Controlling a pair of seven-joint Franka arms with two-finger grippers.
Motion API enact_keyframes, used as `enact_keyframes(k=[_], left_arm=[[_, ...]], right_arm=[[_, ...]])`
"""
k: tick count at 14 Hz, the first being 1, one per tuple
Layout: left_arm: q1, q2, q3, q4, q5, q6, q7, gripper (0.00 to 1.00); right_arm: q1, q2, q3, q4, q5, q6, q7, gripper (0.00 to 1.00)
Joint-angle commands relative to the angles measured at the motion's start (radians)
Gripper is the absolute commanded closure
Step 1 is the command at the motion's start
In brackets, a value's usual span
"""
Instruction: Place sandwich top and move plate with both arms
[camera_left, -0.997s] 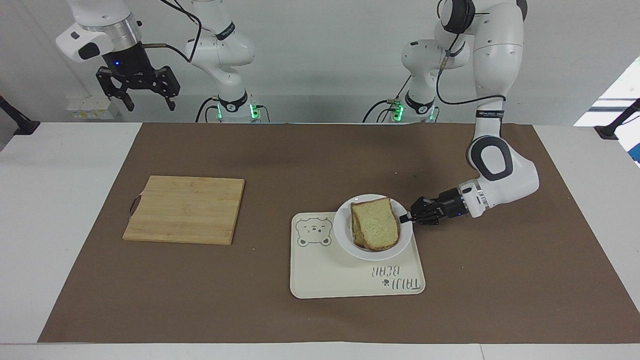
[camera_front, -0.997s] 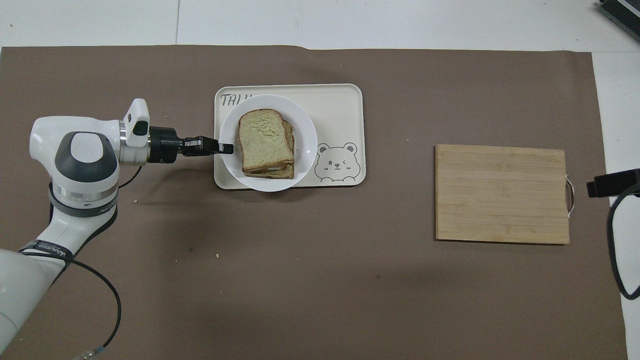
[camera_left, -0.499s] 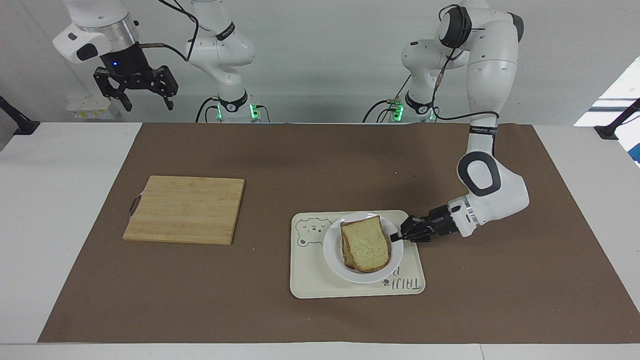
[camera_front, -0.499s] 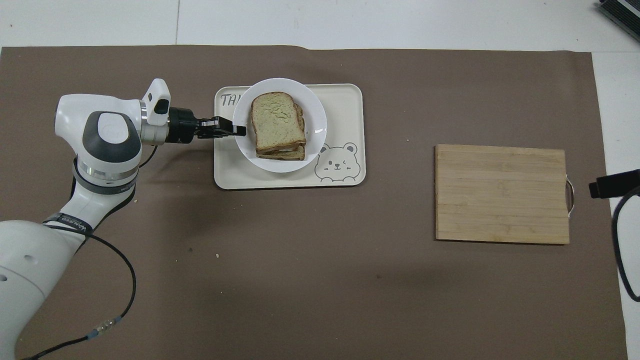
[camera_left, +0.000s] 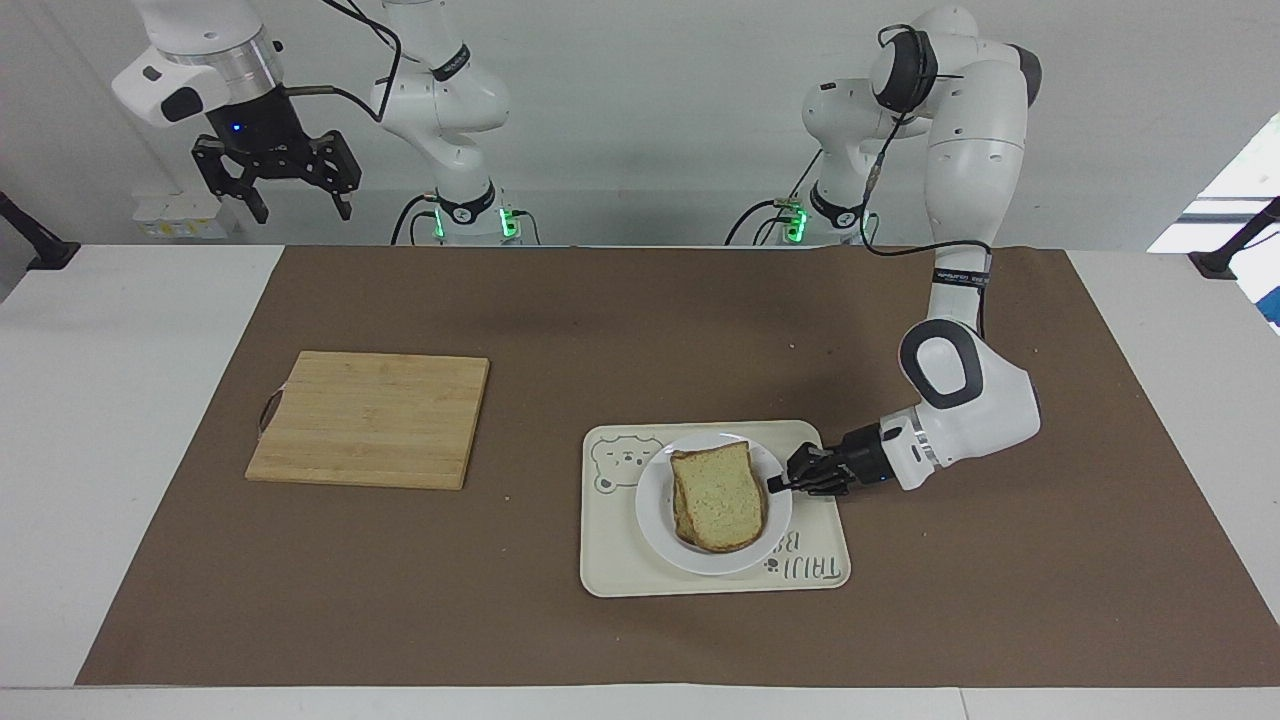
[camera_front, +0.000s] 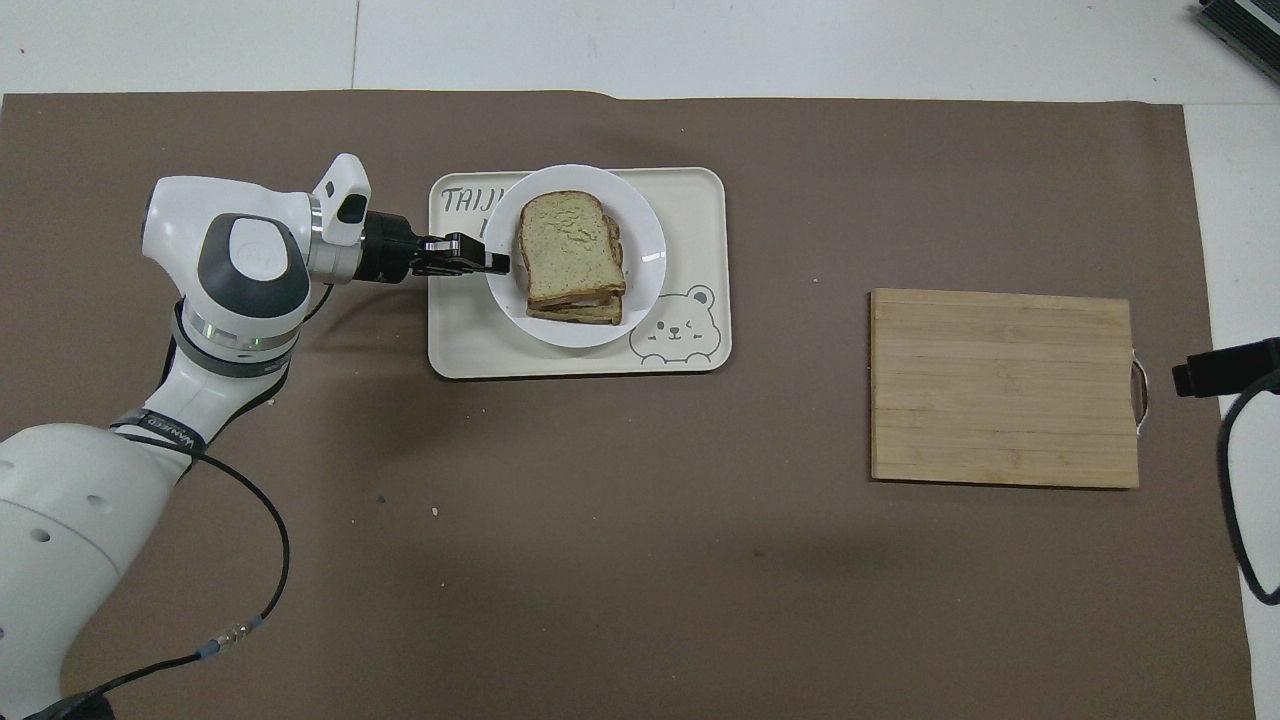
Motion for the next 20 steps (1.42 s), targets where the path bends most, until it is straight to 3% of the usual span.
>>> enact_keyframes(k=[1,5,9,14,17,20], left_arm=[[-0.008,0.003,0.006,0.018,0.052,0.000,-0.035,0.21],[-0.007,-0.044,0.015,0.023,0.156,-0.013,-0.041,0.13],[-0.007,-0.179,0.015,0.017,0.425,-0.028,-0.171,0.00],[0.006,-0.360,0.022,0.028,0.772,-0.085,-0.257,0.00],[0.009,-0.455,0.046,0.061,0.933,-0.186,-0.260,0.00],[0.010,-0.512,0.080,0.109,1.003,-0.260,-0.260,0.00]], right_arm=[[-0.005,-0.003,0.000,-0.003,0.005,0.006,-0.022,0.00],[-0.005,-0.003,0.000,-0.003,0.005,0.006,-0.020,0.00],[-0.005,-0.003,0.000,-0.001,0.007,0.003,-0.019,0.00],[-0.005,-0.003,-0.002,-0.001,0.022,0.003,-0.020,0.00],[-0.005,-0.003,-0.003,-0.003,0.022,0.006,-0.016,0.00],[-0.005,-0.003,-0.005,-0.029,0.004,0.038,-0.017,0.00]])
